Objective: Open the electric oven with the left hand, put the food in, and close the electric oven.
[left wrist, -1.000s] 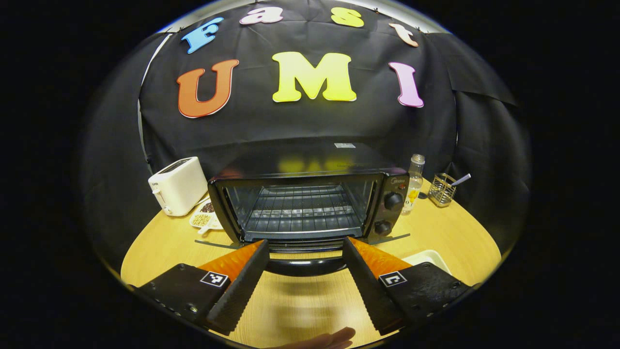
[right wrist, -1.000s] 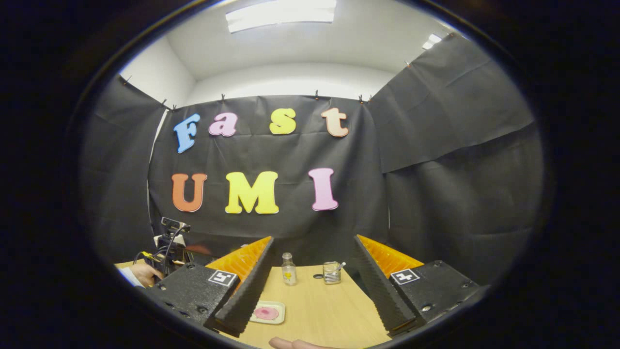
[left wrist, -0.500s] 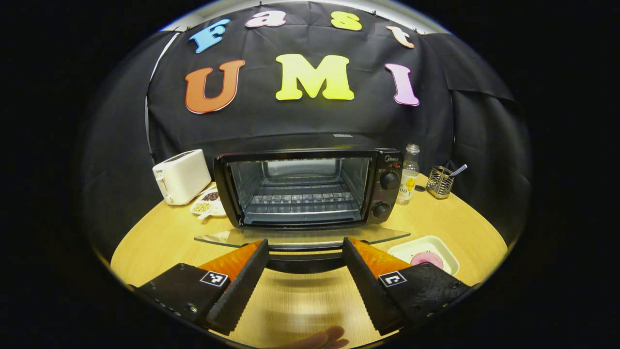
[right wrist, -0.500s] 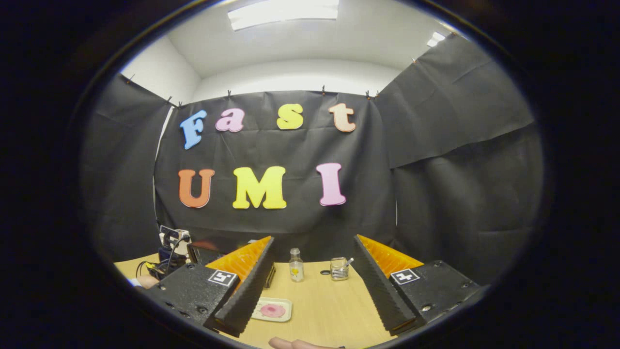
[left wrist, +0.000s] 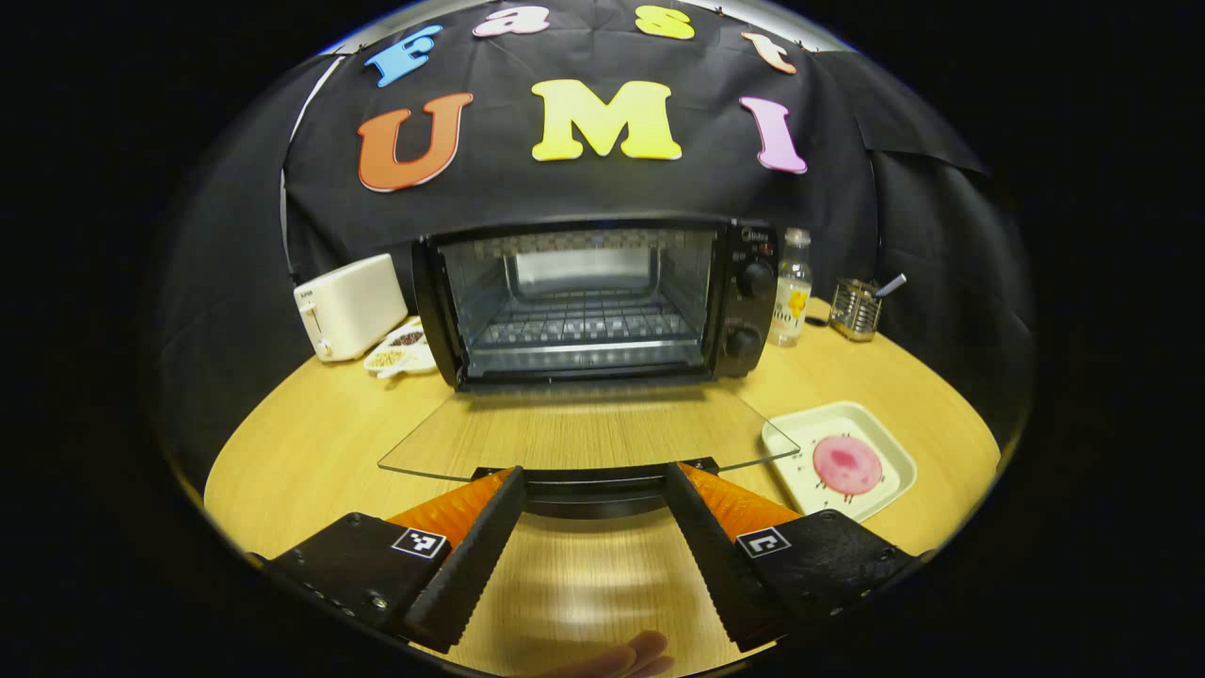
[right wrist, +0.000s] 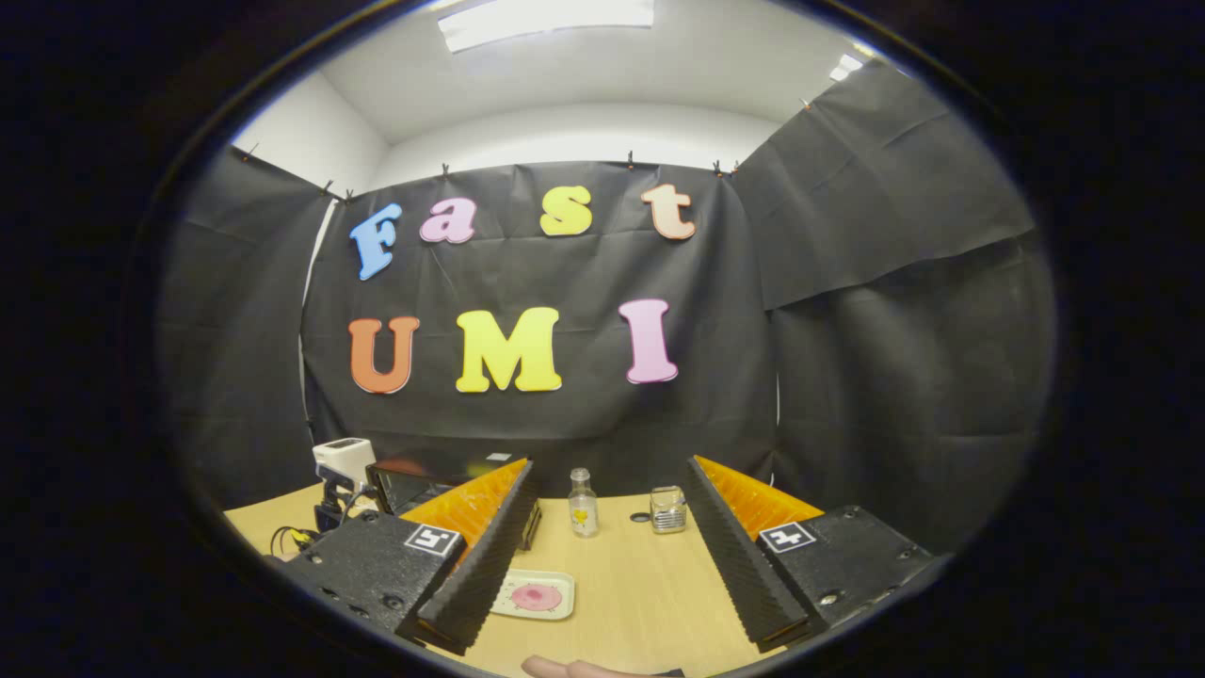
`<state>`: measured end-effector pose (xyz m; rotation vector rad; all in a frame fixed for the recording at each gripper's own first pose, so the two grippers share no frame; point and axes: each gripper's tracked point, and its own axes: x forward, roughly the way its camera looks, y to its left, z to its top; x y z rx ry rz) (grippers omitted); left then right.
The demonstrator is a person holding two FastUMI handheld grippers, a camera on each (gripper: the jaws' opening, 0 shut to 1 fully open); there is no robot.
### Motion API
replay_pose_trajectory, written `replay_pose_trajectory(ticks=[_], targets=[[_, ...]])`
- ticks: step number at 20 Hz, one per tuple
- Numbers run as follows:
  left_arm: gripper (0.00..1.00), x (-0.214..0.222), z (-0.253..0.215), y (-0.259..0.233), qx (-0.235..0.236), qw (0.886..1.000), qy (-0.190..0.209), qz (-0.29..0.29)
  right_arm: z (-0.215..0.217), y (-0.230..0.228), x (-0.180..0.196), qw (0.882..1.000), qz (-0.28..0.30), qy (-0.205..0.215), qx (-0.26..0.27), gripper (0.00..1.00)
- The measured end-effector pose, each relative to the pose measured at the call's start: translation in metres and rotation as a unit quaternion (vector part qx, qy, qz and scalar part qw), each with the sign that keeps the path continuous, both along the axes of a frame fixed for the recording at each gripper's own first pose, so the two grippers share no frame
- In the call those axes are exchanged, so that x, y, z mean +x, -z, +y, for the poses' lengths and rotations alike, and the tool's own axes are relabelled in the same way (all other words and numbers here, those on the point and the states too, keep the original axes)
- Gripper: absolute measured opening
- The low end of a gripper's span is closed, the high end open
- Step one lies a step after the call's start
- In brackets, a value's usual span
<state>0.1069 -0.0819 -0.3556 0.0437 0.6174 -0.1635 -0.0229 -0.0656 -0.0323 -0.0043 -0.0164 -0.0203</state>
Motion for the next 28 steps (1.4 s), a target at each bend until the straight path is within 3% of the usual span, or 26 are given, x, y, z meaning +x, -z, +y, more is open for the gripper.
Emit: replay_pose_trajectory(ticks=[2,4,5,7,9,15,19,20,23,26,28], targets=[[0.96,-0.007,0.002,0.013,0.003,1.0,0.0,0.013,0.002,0.002,0.004,1.0,0.005,-0.002,-0.002,1.0],[1.0,-0.003,0.001,0.009,0.008,1.0,0.004,-0.008,0.002,0.004,0.008,1.0,0.008,0.0,-0.004,0.96],[0.96,-0.004,0.002,0.01,0.007,1.0,0.004,-0.003,0.003,0.005,0.01,1.0,0.011,0.0,-0.004,0.96],[0.96,-0.004,0.002,0.005,0.005,1.0,0.002,-0.013,0.005,0.012,0.015,1.0,0.021,-0.004,-0.004,1.0],[0.97,-0.002,0.007,-0.008,0.005,0.999,-0.005,-0.031,0.006,0.024,0.028,0.999,0.04,-0.013,-0.006,0.95],[0.96,-0.016,0.008,-0.082,-0.026,0.994,-0.013,-0.107,-0.001,0.095,0.089,0.985,0.167,-0.034,-0.036,0.96],[0.96,-0.029,0.018,-0.139,-0.039,0.985,-0.024,-0.163,0.001,0.156,0.132,0.96,0.265,-0.067,-0.056,0.96],[0.96,-0.032,0.019,-0.152,-0.043,0.983,-0.025,-0.175,-0.001,0.171,0.141,0.953,0.289,-0.066,-0.056,1.0],[0.96,-0.04,0.034,-0.181,-0.045,0.978,-0.043,-0.202,-0.004,0.215,0.165,0.932,0.354,-0.059,-0.047,0.96],[0.96,-0.05,0.049,-0.206,-0.05,0.972,-0.063,-0.221,0.0,0.269,0.166,0.893,0.444,-0.065,-0.021,0.96],[0.96,-0.056,0.063,-0.225,-0.047,0.965,-0.079,-0.246,0.008,0.302,0.166,0.86,0.506,-0.06,0.008,0.87]])
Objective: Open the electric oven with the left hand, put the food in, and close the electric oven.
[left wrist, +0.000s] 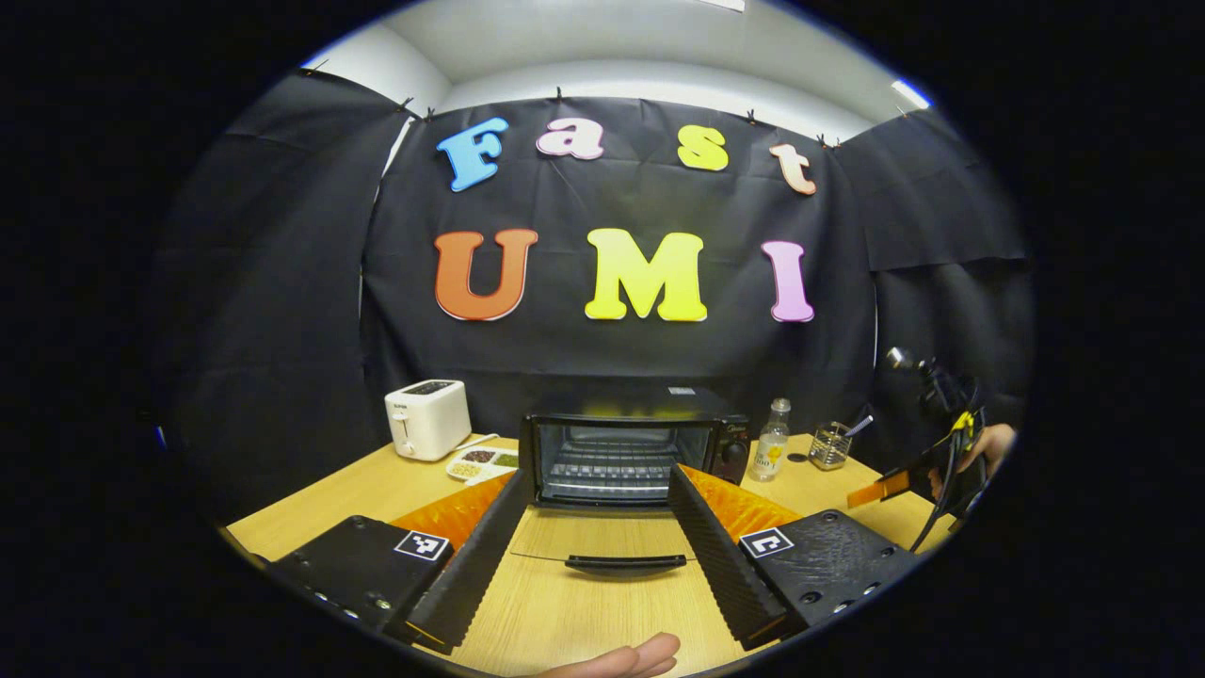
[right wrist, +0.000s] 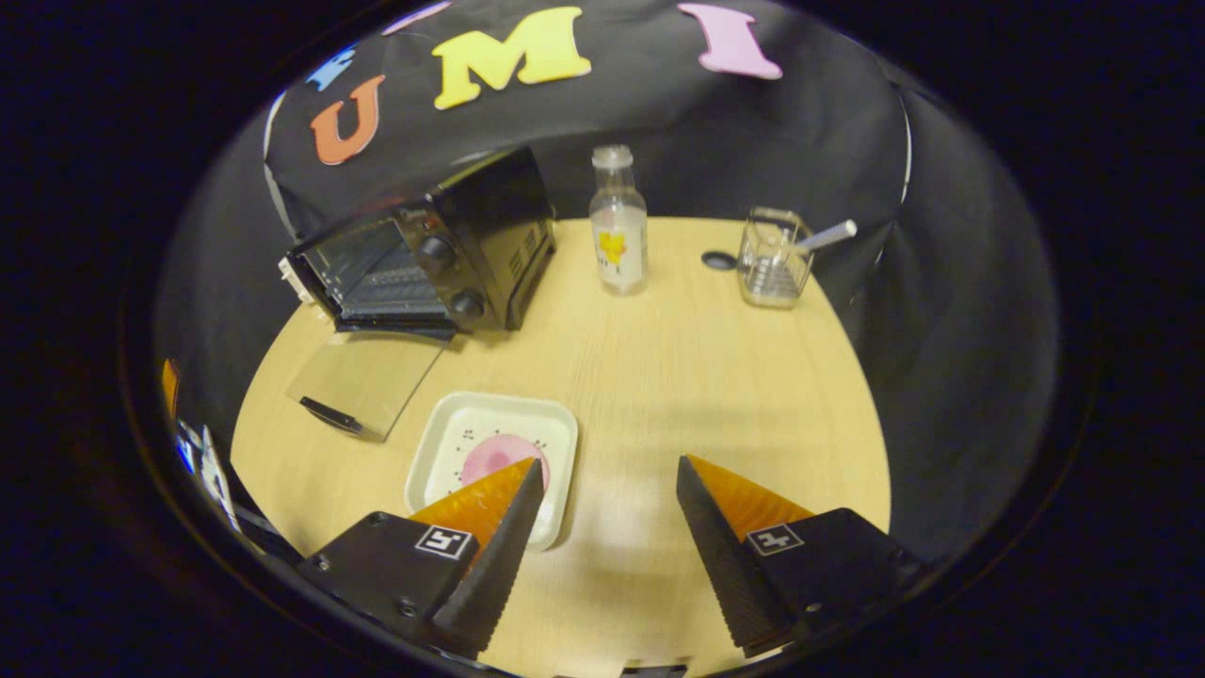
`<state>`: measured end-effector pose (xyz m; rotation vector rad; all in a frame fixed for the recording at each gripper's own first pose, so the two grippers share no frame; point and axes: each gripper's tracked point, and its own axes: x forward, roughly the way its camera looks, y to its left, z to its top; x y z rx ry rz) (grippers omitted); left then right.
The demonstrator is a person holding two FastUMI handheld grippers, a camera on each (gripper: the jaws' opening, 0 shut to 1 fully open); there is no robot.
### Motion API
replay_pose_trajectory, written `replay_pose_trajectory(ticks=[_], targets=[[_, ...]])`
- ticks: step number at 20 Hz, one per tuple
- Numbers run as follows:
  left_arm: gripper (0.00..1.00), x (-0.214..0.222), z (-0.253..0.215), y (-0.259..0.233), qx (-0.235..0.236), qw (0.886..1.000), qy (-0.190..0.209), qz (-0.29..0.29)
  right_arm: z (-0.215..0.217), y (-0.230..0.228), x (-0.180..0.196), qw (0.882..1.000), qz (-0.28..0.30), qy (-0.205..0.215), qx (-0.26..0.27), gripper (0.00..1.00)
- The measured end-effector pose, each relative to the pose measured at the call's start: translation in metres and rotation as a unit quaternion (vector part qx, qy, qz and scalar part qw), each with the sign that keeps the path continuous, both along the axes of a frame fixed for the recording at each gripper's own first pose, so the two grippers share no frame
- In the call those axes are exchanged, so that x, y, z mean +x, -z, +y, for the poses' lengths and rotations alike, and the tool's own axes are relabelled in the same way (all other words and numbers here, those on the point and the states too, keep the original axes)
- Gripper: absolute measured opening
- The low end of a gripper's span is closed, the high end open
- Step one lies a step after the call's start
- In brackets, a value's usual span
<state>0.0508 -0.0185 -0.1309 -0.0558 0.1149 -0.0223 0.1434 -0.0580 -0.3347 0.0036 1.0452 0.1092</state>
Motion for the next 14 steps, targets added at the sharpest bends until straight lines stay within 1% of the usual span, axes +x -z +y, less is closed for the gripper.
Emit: replay_pose_trajectory(ticks=[2,3,6,7,8,9,10,11,12,13,14], targets=[[0.96,-0.004,0.02,-0.016,0.013,0.999,-0.038,-0.025,0.006,0.02,-0.002,0.999,0.05,0.01,0.015,0.8],[0.96,-0.007,0.027,-0.021,0.021,0.998,-0.047,-0.032,0.01,0.026,-0.001,0.998,0.062,0.01,0.022,0.78],[0.95,-0.018,0.032,-0.034,0.029,0.997,-0.055,-0.053,0.014,0.033,0.002,0.995,0.092,-0.006,0.031,0.74],[0.95,-0.02,0.034,-0.039,0.028,0.996,-0.057,-0.059,0.019,0.038,0.001,0.994,0.108,-0.011,0.033,0.71],[0.95,-0.022,0.036,-0.041,0.028,0.996,-0.061,-0.066,0.024,0.045,0.002,0.992,0.119,-0.012,0.036,0.57],[0.95,-0.022,0.04,-0.046,0.027,0.995,-0.069,-0.074,0.027,0.049,0.004,0.991,0.128,-0.014,0.041,0.54],[0.95,-0.022,0.043,-0.048,0.021,0.994,-0.074,-0.076,0.032,0.052,0.005,0.989,0.138,-0.015,0.051,0.46],[0.95,-0.022,0.043,-0.05,0.014,0.994,-0.075,-0.076,0.037,0.055,0.003,0.985,0.156,-0.02,0.065,0.41],[0.95,-0.021,0.045,-0.048,0.006,0.994,-0.077,-0.073,0.039,0.06,0.0,0.981,0.173,-0.024,0.078,0.22],[0.95,-0.021,0.049,-0.047,0.001,0.994,-0.082,-0.069,0.042,0.064,-0.001,0.976,0.193,-0.021,0.097,0.09],[0.95,-0.022,0.053,-0.047,-0.001,0.994,-0.087,-0.065,0.046,0.062,-0.001,0.971,0.204,-0.021,0.12,0.05]])
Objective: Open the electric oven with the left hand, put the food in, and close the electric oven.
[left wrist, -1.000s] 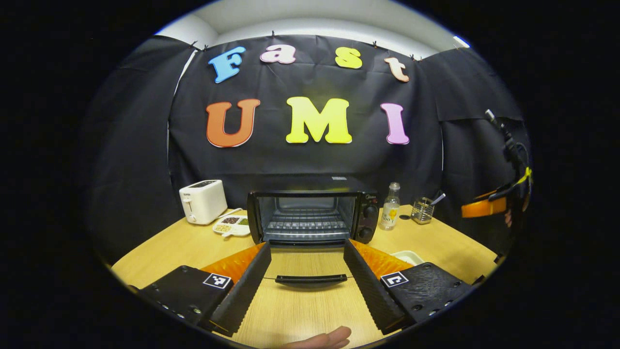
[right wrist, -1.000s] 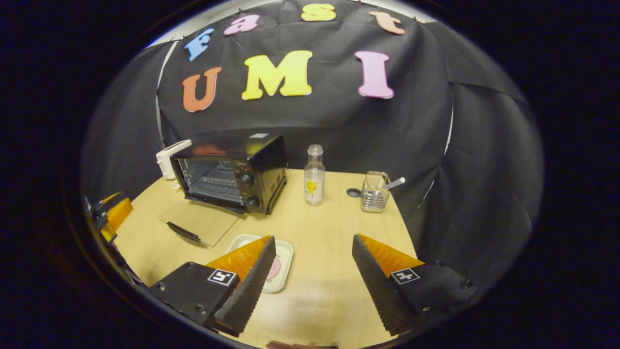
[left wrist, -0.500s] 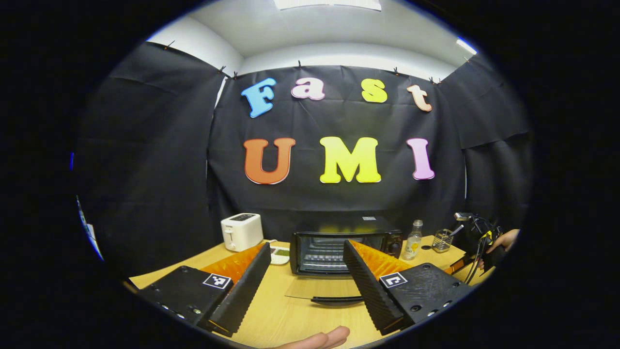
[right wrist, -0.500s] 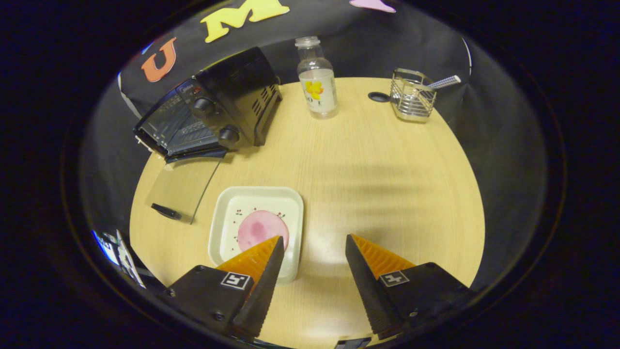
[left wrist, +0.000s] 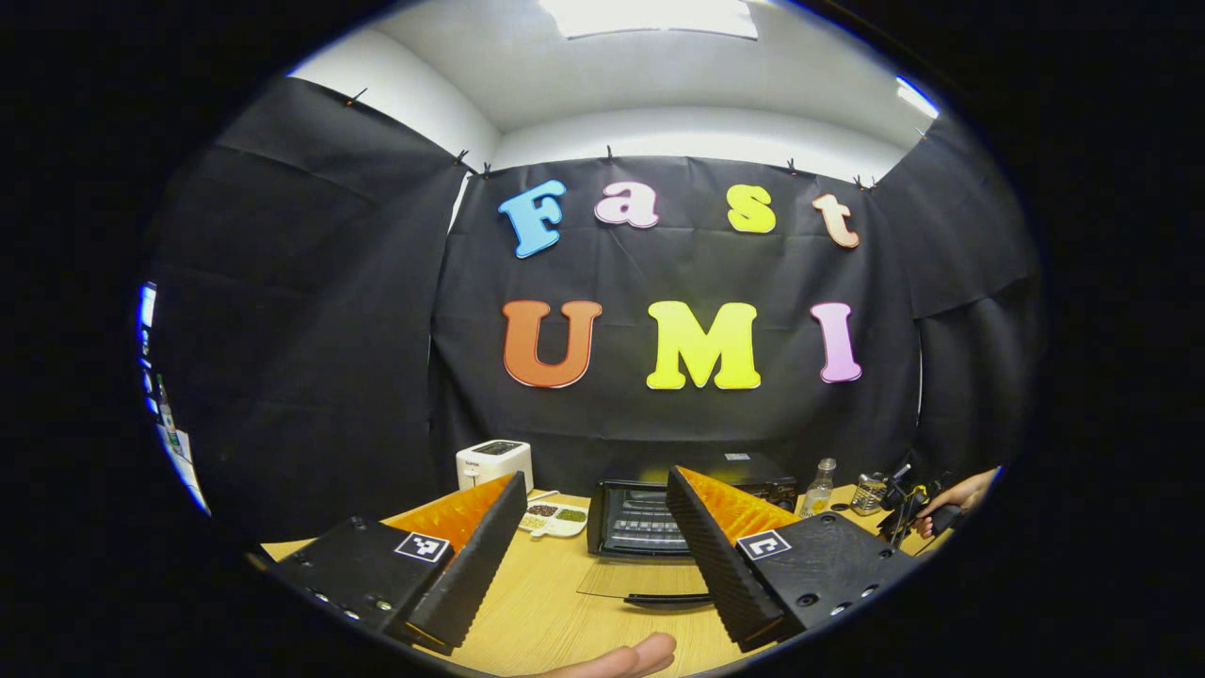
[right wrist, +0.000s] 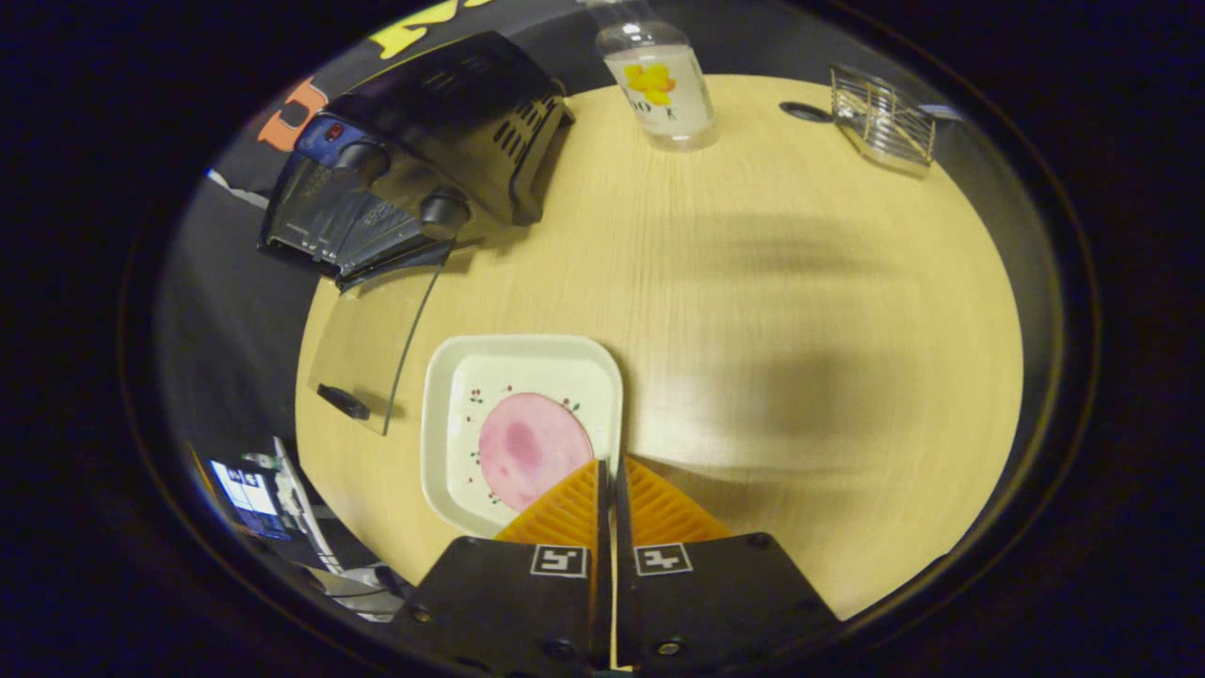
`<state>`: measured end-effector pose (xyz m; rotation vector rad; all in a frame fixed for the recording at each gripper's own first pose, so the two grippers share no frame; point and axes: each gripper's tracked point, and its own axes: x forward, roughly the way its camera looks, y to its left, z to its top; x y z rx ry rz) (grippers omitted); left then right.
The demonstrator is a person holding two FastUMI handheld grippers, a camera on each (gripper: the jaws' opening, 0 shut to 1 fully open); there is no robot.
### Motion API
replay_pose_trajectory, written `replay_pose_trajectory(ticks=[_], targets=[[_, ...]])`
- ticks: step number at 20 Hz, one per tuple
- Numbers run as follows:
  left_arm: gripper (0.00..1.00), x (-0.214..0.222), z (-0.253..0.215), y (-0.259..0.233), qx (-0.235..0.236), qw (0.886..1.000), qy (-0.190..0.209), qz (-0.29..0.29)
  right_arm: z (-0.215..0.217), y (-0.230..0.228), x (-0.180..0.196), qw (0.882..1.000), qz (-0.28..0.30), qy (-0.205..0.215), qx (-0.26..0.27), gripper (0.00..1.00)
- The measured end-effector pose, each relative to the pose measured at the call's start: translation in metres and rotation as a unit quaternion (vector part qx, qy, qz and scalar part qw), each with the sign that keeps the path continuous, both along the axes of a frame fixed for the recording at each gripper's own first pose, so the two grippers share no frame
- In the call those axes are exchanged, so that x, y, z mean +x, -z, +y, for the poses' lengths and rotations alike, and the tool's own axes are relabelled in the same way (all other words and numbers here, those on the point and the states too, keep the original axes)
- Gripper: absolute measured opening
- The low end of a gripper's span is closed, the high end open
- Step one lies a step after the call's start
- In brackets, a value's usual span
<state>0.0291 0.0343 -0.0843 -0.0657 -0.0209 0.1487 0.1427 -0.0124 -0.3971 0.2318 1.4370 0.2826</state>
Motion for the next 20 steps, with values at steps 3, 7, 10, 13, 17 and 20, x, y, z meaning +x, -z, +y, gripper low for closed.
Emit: replay_pose_trajectory(ticks=[3,7,10,13,17,20], targets=[[0.95,0.0,0.008,-0.001,0.003,1.0,-0.015,0.004,-0.001,0.002,0.001,0.998,0.033,-0.018,0.056,0.01],[0.95,-0.002,0.001,-0.006,0.01,1.0,-0.014,0.01,-0.004,0.001,0.001,0.991,0.047,0.02,0.126,0.02],[0.95,-0.002,0.002,-0.014,0.024,0.999,-0.022,0.01,-0.008,0.002,-0.001,0.99,0.038,0.037,0.131,0.01],[0.95,-0.005,-0.008,-0.018,0.036,0.999,-0.013,0.006,-0.013,0.001,-0.002,0.992,0.024,0.058,0.106,0.04],[0.95,-0.006,-0.022,-0.015,0.052,0.999,0.011,0.006,-0.013,-0.017,0.001,0.99,0.014,0.089,0.112,0.01],[0.95,-0.005,-0.029,-0.008,0.057,0.998,0.031,0.012,-0.03,-0.036,0.003,0.988,-0.006,0.1,0.115,0.04]])
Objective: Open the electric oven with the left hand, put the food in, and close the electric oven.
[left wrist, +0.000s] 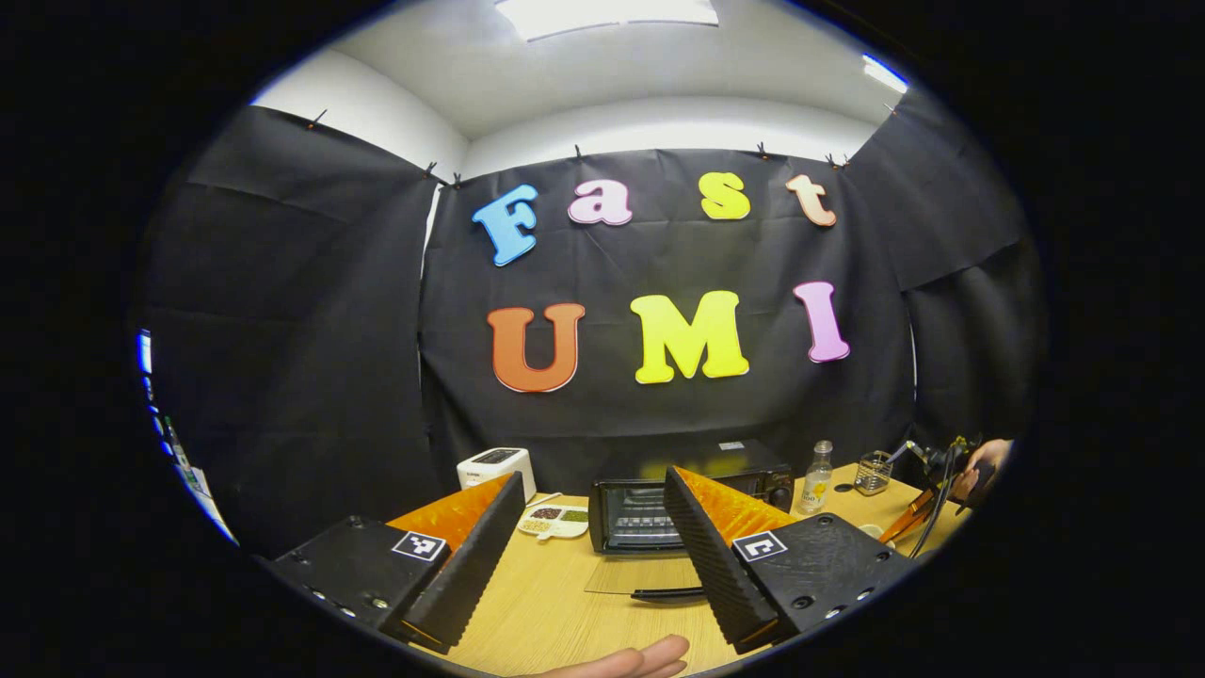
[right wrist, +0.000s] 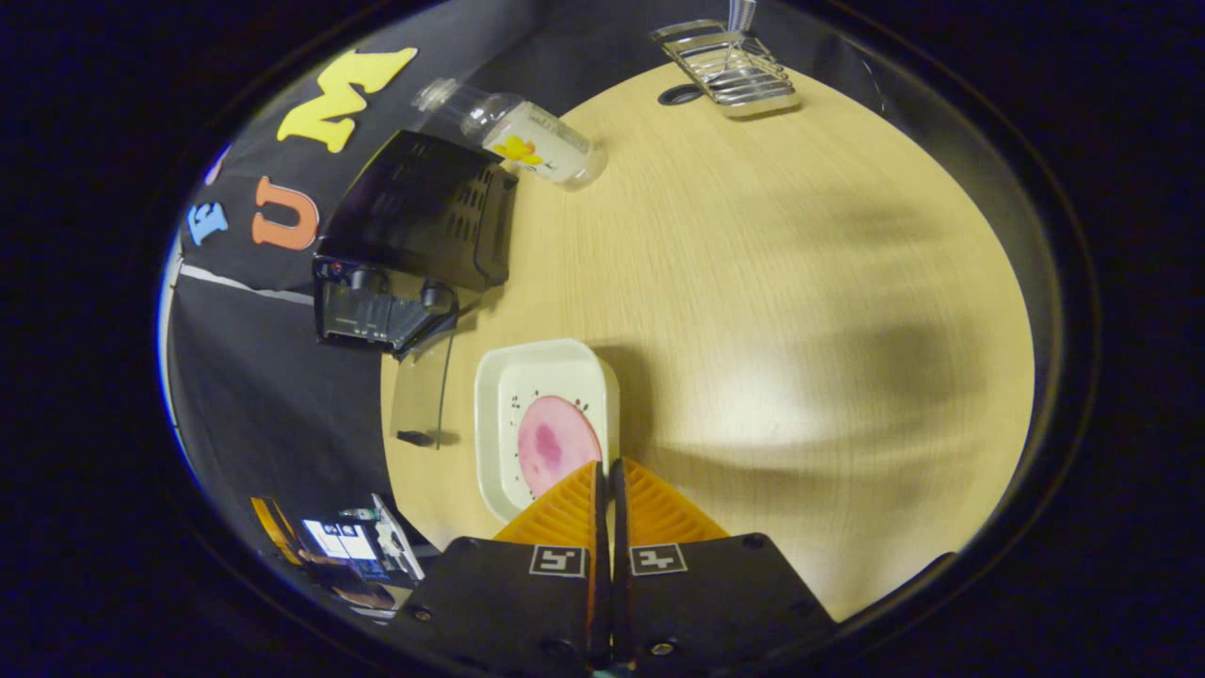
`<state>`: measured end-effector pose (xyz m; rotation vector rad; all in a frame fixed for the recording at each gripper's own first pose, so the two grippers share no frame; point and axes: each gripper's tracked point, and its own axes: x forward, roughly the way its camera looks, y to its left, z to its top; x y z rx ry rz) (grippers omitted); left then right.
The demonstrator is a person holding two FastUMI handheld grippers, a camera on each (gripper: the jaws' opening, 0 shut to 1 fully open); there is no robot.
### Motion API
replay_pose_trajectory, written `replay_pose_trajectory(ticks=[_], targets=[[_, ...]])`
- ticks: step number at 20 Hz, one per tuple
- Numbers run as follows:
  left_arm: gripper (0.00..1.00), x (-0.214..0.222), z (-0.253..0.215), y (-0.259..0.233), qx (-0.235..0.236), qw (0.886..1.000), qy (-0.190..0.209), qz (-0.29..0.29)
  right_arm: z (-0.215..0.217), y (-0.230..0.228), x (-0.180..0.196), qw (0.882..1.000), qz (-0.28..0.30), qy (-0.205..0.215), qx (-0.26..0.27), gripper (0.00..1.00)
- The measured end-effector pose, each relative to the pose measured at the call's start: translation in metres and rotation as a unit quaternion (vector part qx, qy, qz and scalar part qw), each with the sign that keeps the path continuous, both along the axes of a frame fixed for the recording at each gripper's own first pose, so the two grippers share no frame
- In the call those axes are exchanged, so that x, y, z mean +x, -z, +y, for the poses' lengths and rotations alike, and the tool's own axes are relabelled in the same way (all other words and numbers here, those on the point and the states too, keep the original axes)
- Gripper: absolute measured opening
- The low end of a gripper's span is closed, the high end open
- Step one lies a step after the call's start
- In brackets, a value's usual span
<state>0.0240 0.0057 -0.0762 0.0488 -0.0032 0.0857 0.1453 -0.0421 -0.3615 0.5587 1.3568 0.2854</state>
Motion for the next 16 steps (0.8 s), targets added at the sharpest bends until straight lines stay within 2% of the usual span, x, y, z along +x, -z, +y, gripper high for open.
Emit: replay_pose_trajectory(ticks=[1,2,7,10,11,12,16], targets=[[0.94,0.001,-0.002,0.002,-0.002,1.0,0.005,0.002,-0.003,-0.006,0.001,1.0,-0.007,0.002,-0.001,0.01],[0.93,0.002,-0.004,0.006,-0.002,1.0,0.013,0.006,-0.005,-0.013,0.001,1.0,-0.015,0.004,-0.001,0.04],[0.96,-0.001,0.0,0.018,0.019,0.999,0.031,0.011,0.009,-0.056,0.005,0.999,-0.046,-0.005,-0.001,0.01],[0.96,-0.003,0.006,0.024,0.022,0.999,0.039,0.013,0.033,-0.073,0.001,0.998,-0.06,-0.019,0.01,0.01],[0.96,-0.004,0.01,0.026,0.022,0.999,0.038,0.013,0.04,-0.077,0.002,0.998,-0.063,-0.024,0.014,0.04],[0.96,-0.005,0.014,0.029,0.02,0.999,0.037,0.015,0.049,-0.08,0.001,0.997,-0.066,-0.029,0.016,0.01],[0.96,-0.008,0.028,0.036,0.007,0.999,0.039,0.014,0.081,-0.088,0.002,0.996,-0.07,-0.047,0.019,0.01]])
